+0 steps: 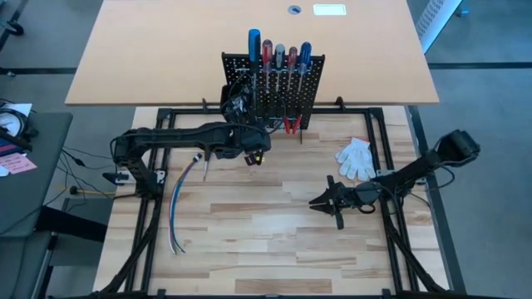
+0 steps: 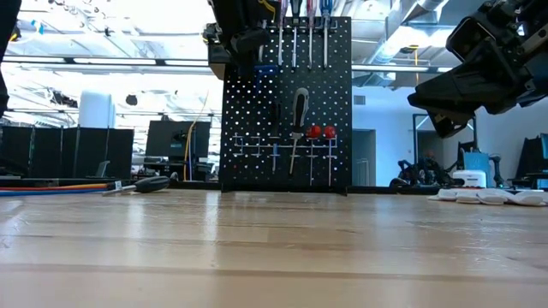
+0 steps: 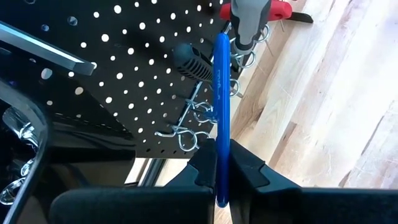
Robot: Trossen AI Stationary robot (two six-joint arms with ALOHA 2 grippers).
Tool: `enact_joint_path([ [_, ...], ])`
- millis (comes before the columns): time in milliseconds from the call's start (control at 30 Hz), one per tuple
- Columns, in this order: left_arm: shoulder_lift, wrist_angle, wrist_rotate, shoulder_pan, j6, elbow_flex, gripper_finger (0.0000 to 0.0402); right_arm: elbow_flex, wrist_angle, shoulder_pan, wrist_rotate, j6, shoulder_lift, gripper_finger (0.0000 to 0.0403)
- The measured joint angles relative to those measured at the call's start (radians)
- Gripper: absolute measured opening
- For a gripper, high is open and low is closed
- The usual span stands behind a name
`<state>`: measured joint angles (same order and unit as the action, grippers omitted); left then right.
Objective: Hang tools onto peg board
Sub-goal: Hang the blue pick tool on the black pegboard
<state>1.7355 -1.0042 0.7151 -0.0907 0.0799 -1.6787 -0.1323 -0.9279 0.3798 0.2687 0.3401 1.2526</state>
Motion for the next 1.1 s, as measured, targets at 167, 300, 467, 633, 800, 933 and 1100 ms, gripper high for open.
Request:
enact_joint_path([
  [167,0.0,0.0,0.014,0.001,0.0,0.0,0.0005,0.0,0.0,0.0,0.0,0.0,0.0,0.0079],
  [300,0.0,0.0,0.026,0.002,-0.004,0.0,0.0005,0.0,0.0,0.0,0.0,0.0,0.0,0.0079],
  [467,0.0,-0.003,0.031,0.012,-0.015,-0.02,0.0005,0.0,0.0,0.0,0.0,0.0,0.0,0.0079],
  [633,0.0,-0.005,0.03,0.024,-0.016,-0.046,0.0004,0.0,0.001,0.0,0.0,0.0,0.0,0.0079],
  [800,0.0,-0.022,0.04,0.022,-0.016,-0.047,0.0004,0.0,0.001,0.0,0.0,0.0,0.0,0.0079],
  [933,0.0,-0.043,0.053,0.012,-0.007,-0.047,0.0004,0.0,0.001,0.0,0.0,0.0,0.0,0.0079],
  [1100,0.0,-0.055,0.058,-0.001,0.004,-0.045,0.0004,0.0,0.001,0.0,0.0,0.0,0.0,0.0079],
])
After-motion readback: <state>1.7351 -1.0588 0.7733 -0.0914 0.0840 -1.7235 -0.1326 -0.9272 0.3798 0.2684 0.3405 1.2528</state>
